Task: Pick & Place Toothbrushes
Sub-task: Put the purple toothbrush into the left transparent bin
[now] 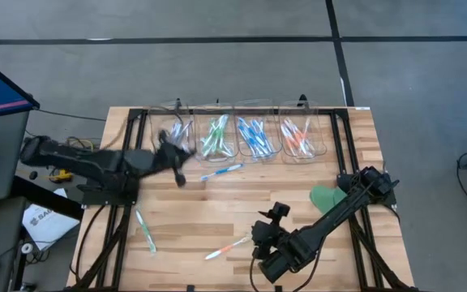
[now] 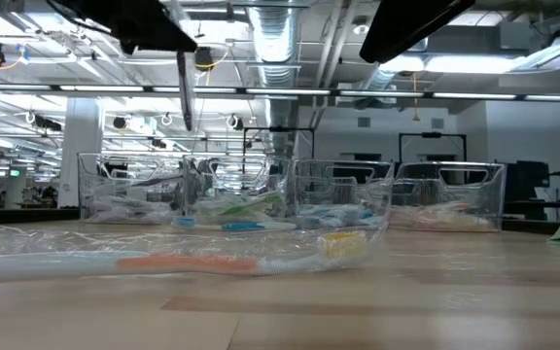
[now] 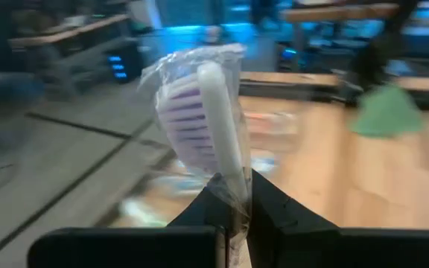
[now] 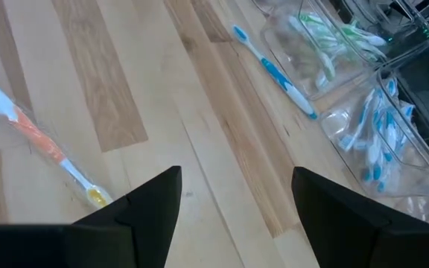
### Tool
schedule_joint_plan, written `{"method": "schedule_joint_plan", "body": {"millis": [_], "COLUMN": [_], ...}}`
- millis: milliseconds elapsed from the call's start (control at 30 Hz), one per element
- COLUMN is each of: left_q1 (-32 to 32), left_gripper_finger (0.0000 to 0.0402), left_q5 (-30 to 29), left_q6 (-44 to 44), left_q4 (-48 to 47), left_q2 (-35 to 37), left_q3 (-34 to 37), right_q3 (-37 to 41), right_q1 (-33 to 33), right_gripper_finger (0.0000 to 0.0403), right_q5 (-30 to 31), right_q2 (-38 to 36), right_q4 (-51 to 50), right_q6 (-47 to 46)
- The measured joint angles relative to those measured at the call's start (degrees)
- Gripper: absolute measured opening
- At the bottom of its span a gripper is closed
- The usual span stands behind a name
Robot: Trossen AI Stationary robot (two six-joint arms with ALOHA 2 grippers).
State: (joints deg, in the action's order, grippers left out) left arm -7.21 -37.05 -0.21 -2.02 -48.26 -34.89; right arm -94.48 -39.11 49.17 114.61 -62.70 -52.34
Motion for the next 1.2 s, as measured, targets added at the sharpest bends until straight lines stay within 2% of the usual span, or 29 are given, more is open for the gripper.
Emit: {"method": "schedule_joint_plan", "body": {"millis": [200,400,667,800,1000,1200], "left_q1": [15.22,27.84,35.46,39.21,43.97,44.27], "left_gripper_finger": [0.0008,0.0009,0.0009,0.0009,0.0009,0.0018], "left_q5": [2.9,12.63,13.56,13.23,13.03,13.42], "left_q6": [5.39,2.07,2.97,2.91,1.31,1.32], "left_q4": [-1.58,-2.12,-0.78,0.71,-1.42,-2.29], "left_q2": [4.38,-0.79,-11.78,-14.9,-15.97,-15.97], "left_q3": [0.0,0.0,0.02,0.0,0.02,0.02], "right_q3": [0.02,0.02,0.04,0.04,0.04,0.04], "right_q1": [1.18,2.52,3.03,3.03,2.75,2.36], "right_gripper_finger": [0.0249,0.0249,0.0249,0.0249,0.0249,0.0249], "right_q5": [-0.06,-1.14,-1.14,-1.14,-1.16,-1.16], "right_q2": [0.0,0.0,0.0,0.0,0.0,0.0], "right_q4": [-0.02,-0.08,-0.68,-0.72,-0.72,-0.77], "right_q6": [0.22,0.41,1.77,1.77,1.77,1.77]}}
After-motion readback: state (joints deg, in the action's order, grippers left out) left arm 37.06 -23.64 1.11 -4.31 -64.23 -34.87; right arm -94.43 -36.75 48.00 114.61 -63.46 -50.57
